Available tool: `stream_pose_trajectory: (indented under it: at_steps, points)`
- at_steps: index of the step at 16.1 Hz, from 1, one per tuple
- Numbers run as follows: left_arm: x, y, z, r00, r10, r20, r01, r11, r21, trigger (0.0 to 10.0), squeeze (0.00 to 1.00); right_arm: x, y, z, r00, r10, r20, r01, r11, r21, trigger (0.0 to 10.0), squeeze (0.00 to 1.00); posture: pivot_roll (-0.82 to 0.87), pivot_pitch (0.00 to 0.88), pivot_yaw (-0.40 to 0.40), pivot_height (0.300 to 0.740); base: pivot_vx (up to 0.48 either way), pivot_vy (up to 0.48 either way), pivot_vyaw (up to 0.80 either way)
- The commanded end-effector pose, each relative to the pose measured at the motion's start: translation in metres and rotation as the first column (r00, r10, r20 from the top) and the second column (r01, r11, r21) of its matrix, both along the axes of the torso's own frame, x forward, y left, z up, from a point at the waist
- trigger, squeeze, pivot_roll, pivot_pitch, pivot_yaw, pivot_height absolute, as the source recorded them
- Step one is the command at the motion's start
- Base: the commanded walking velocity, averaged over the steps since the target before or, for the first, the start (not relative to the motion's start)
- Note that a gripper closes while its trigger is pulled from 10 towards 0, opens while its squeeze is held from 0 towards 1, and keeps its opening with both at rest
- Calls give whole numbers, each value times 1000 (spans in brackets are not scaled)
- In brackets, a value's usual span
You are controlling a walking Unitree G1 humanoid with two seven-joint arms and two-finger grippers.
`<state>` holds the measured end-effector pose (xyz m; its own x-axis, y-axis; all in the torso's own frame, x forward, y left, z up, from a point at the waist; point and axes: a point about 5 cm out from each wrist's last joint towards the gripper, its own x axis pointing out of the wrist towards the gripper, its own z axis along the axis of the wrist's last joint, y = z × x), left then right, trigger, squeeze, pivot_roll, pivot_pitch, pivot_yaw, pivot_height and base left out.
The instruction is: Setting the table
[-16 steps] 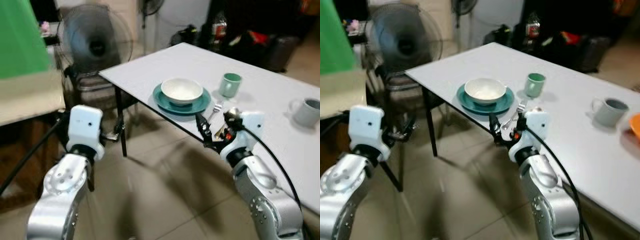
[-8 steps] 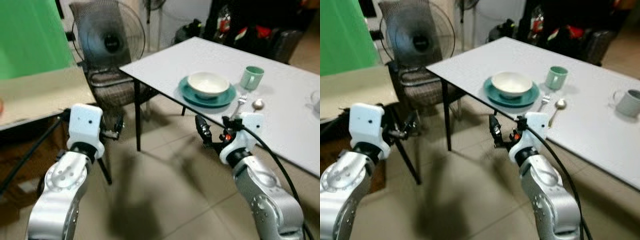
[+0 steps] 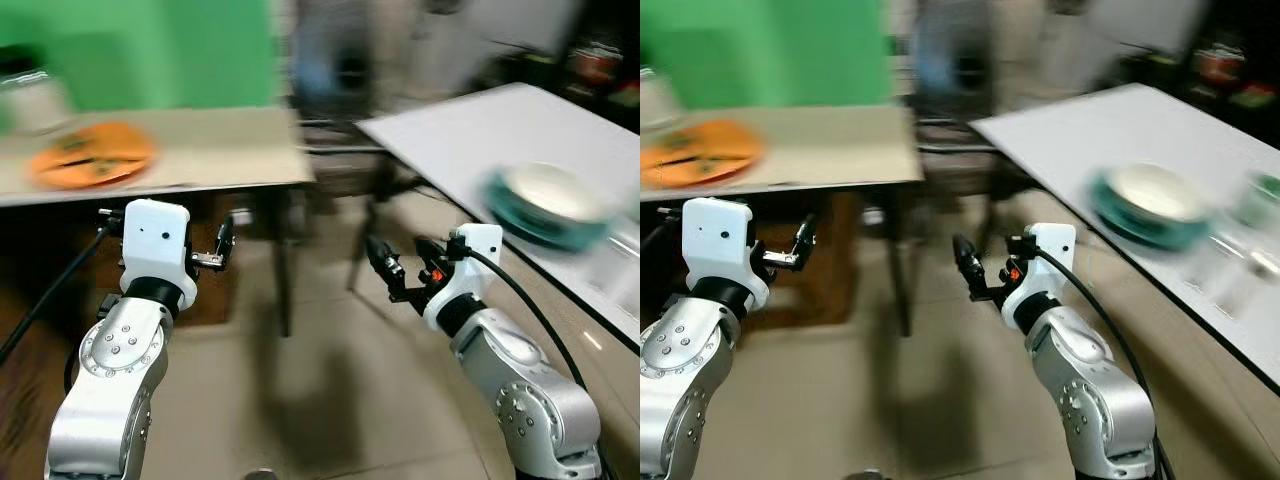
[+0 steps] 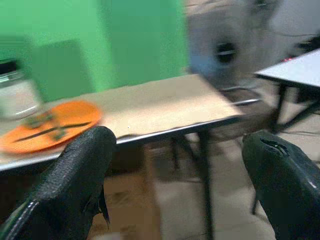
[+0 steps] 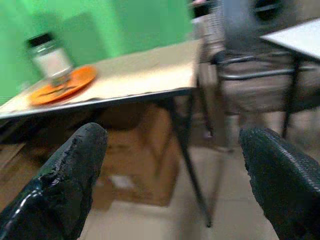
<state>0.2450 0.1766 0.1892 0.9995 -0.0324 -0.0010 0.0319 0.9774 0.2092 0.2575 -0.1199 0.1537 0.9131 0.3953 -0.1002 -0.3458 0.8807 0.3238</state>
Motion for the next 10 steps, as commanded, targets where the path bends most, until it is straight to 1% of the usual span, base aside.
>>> stream_pose_trajectory:
  at_steps: [1,4,8,10]
  points:
    - [1,0,2,1000,7,12,-7,1000,-1,10000,0,3,3,4,1000,26,9,-26,1000,1,10000,1000,-26,0,-35,740,285,0,800]
    - [1,0,2,1000,4,10,-4,1000,9,10000,0,5,3,3,1000,23,12,-22,999,-28,10000,1000,-24,2,-37,740,285,0,800]
    - [1,-1,2,1000,-2,7,2,1000,12,10000,0,6,1,3,1000,4,16,-3,1000,-26,10000,1000,-28,2,-28,740,284,0,800]
    - [2,-1,2,1000,-10,5,10,1000,13,10000,0,6,0,3,1000,-1,21,2,999,-43,10000,1000,-29,2,-23,740,285,0,800]
